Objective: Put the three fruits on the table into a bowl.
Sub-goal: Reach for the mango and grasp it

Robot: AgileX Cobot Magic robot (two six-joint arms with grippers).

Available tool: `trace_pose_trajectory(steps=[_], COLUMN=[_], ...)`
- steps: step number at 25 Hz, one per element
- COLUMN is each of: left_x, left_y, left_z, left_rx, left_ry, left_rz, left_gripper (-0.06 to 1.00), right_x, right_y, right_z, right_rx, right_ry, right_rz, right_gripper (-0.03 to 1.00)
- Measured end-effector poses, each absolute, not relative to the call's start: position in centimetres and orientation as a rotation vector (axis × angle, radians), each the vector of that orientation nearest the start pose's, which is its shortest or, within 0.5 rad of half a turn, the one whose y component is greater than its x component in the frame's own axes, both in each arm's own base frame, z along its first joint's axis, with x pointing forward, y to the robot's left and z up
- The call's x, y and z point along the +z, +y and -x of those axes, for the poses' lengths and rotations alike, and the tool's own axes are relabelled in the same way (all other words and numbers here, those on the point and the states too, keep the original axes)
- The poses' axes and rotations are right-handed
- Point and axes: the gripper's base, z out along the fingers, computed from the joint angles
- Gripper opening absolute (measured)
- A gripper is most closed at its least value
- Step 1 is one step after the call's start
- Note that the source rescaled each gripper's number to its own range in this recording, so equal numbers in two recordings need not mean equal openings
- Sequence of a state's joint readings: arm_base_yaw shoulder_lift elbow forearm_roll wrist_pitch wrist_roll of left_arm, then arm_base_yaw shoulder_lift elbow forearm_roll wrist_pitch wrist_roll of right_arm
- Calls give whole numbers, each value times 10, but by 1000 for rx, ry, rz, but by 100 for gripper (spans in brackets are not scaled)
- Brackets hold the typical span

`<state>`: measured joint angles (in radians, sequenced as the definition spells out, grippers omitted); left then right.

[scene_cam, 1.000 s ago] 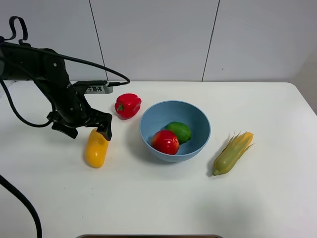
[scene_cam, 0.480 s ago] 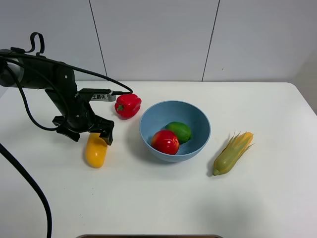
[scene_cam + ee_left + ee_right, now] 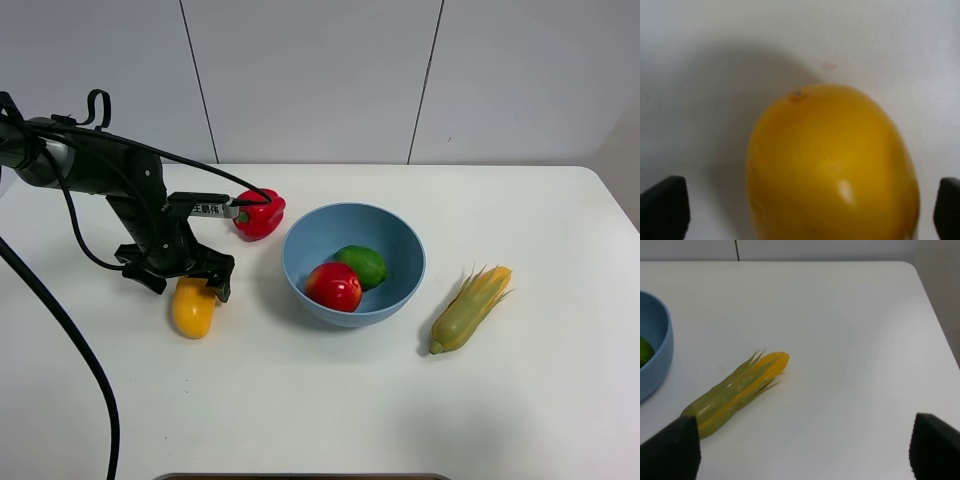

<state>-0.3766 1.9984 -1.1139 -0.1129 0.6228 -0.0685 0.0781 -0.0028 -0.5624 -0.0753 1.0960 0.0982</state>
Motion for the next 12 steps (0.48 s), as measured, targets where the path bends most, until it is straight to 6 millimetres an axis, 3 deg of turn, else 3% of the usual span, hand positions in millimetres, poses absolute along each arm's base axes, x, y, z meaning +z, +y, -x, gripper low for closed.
trace_pose_trajectory(steps=[12], left_x=[91], left_y=[-137], left_z=[-331], left_rx=[-135], left_ry=[3029], left_rz=[-340], left_gripper=[100], right_x=[292], right_y=[-7], right_z=[14], right_rx=[23], right_ry=[2012], right_rz=[-28], right_gripper=[59])
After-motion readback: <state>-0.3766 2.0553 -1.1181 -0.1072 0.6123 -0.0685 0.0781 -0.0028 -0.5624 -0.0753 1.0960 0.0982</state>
